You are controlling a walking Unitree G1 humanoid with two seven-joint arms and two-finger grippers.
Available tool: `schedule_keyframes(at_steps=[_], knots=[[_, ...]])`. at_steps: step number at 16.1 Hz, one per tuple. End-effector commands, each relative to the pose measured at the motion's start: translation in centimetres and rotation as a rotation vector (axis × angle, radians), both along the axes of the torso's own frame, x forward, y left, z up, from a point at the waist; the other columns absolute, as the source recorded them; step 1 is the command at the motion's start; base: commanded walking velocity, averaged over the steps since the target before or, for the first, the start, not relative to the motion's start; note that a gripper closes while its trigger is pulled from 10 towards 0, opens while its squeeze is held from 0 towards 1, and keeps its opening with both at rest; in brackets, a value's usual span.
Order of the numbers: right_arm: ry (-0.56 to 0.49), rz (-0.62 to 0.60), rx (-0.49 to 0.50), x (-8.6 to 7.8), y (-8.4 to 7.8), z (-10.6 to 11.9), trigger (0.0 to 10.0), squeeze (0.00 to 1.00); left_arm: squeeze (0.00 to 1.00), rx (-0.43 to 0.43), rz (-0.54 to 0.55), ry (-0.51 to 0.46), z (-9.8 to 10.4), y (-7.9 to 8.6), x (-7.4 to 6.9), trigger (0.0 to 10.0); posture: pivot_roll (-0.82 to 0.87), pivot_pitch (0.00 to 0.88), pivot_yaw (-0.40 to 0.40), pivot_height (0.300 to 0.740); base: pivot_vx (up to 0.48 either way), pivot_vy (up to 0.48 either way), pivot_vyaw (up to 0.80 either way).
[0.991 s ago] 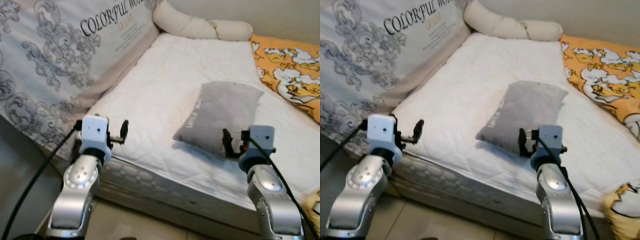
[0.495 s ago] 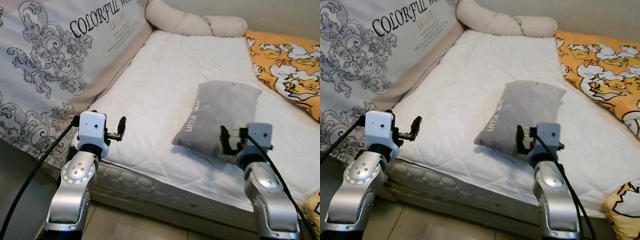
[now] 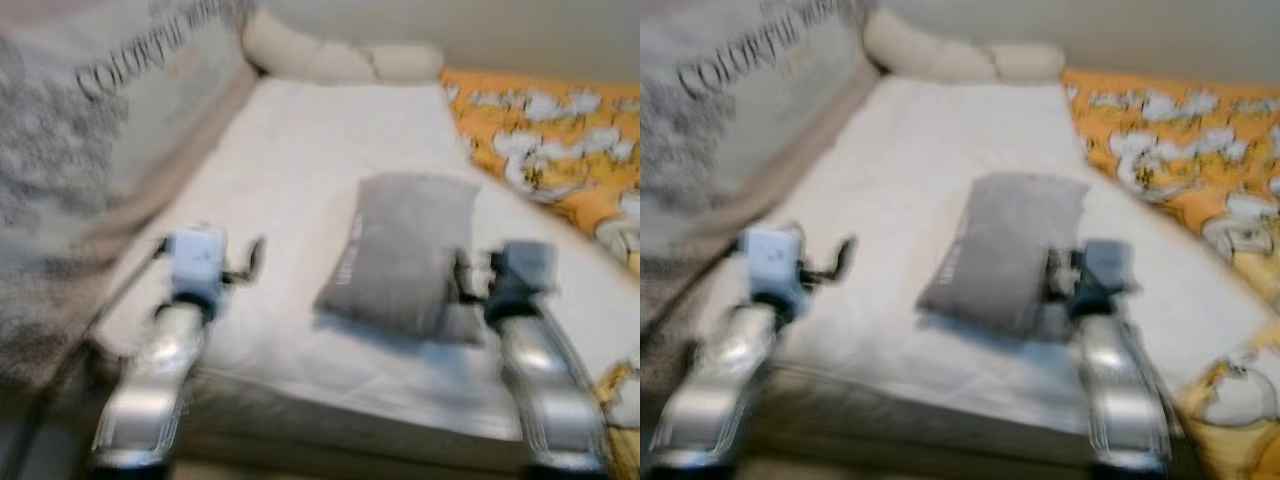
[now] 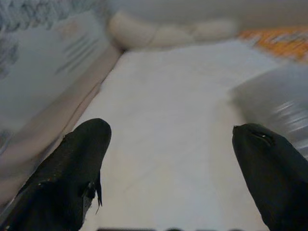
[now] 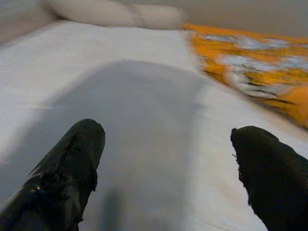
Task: Clean up the room
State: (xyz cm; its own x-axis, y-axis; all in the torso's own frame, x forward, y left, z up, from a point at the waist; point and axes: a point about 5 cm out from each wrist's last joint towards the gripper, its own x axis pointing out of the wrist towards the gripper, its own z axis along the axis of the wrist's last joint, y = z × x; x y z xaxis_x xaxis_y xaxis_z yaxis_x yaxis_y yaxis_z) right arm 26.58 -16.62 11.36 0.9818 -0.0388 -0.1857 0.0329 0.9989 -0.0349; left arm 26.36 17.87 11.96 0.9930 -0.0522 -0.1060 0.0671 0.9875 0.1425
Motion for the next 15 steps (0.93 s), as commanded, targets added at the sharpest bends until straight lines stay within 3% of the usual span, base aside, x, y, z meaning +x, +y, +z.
schedule_keyframes(at_steps=[1, 9, 15], knots=[[-0.005, -0.033, -0.028, 0.04, -1.24, 0.25, 10.0, 0.0, 0.0, -0.01, -0.03, -0.032, 0.68, -1.09, 0.23, 10.0, 0.06, 0.0, -0.011, 0.74, 0.36, 0.0, 0.0], [0.002, -0.027, -0.033, 0.72, -1.29, 0.15, 10.0, 0.0, 0.0, -0.01, -0.006, -0.041, 0.93, -0.85, 0.61, 10.0, 0.06, 0.0, -0.006, 0.74, 0.344, 0.0, 0.0], [0.009, -0.052, -0.019, 0.47, -1.39, -0.14, 10.0, 0.0, 0.0, 0.021, -0.032, -0.016, 0.46, -1.22, 0.52, 10.0, 0.06, 0.0, 0.01, 0.74, 0.0, 0.0, 0.0]])
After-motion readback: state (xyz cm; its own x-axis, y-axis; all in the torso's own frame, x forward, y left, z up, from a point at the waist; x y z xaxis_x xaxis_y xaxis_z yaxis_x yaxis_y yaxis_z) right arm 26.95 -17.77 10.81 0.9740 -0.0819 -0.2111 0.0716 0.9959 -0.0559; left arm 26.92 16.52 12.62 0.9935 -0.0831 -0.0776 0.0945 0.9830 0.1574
